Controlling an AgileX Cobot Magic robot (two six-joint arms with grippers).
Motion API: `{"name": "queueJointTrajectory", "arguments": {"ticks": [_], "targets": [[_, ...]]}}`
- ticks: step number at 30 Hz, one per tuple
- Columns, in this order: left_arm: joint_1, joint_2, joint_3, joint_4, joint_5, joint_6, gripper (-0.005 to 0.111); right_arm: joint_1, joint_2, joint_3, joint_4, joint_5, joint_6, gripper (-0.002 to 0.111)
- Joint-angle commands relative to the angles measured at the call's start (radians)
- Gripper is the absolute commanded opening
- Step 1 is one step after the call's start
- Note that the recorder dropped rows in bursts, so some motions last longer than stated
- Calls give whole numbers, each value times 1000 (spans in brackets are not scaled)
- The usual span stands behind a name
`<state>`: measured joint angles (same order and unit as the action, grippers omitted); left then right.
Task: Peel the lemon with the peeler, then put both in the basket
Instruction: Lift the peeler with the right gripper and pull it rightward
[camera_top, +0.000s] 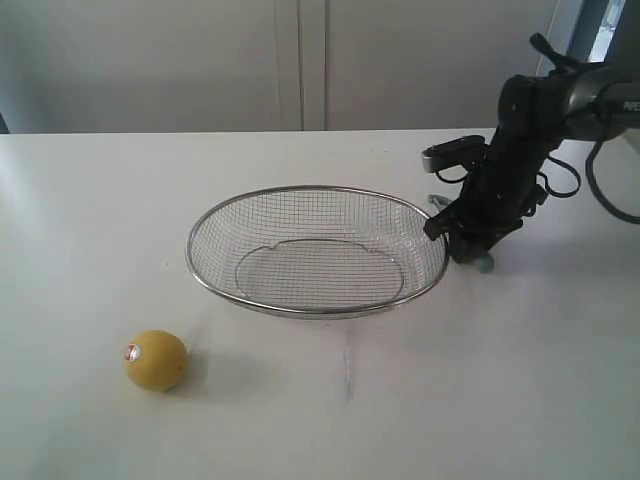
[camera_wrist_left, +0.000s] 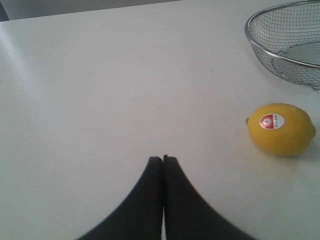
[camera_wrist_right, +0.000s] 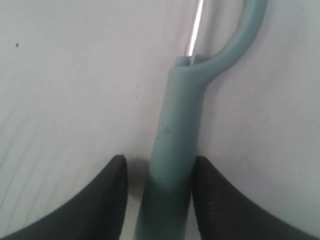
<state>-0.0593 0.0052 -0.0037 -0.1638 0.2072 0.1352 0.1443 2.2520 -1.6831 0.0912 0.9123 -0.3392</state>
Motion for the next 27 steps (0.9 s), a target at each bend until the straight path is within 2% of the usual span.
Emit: {"name": "queueJointTrajectory", "arguments": {"ticks": [1,5,9,27], "targets": [[1,-5,4,-3,3,-1,0,4,8,-1,-23,2,12,39],[1,-5,4,-3,3,-1,0,4,8,-1,-52,7,59,36],[1,-5,4,-3,3,-1,0,2,8,-1,-103,7,138,0],[1,-5,4,-3,3,-1,0,-7,-93,-1,-91,32,138,0]]}}
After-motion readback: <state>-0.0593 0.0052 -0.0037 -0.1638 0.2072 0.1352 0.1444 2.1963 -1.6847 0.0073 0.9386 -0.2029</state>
